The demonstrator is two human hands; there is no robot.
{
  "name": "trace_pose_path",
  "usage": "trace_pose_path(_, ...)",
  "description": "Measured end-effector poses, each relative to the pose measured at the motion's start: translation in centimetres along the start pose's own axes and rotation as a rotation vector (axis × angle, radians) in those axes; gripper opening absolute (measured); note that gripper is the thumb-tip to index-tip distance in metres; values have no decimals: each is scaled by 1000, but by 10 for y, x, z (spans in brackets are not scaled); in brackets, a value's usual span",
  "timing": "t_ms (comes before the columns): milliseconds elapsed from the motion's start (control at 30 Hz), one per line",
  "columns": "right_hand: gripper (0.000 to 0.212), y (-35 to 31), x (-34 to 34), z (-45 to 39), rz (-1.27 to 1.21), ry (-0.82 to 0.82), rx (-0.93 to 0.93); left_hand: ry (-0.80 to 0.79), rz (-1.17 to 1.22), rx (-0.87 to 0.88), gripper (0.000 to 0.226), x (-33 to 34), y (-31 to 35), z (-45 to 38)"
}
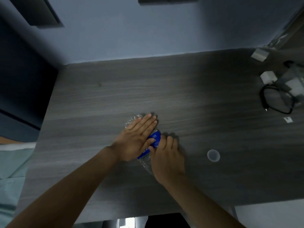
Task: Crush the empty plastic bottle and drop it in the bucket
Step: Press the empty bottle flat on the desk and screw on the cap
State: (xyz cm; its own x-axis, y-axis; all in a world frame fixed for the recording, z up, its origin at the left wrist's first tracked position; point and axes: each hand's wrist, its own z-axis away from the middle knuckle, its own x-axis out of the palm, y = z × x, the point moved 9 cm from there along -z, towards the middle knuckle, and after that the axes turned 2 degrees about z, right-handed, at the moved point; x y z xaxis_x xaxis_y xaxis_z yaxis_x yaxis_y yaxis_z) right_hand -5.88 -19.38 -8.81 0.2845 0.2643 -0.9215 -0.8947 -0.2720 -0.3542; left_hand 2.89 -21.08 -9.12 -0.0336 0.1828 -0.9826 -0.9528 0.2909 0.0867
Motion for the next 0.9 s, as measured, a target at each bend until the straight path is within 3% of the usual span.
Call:
trace_pose_path(200,59,5,-5,0,-49,33,27,-3,127,-3,58,-2,-3,-1)
trace_pose_path(533,52,7,-7,1,-67,58,27,72,247,20,45,-26,-4,-5)
trace_pose_path(900,60,7,-11,2,-106,29,-6,-29,164,49,41,-25,-9,-12)
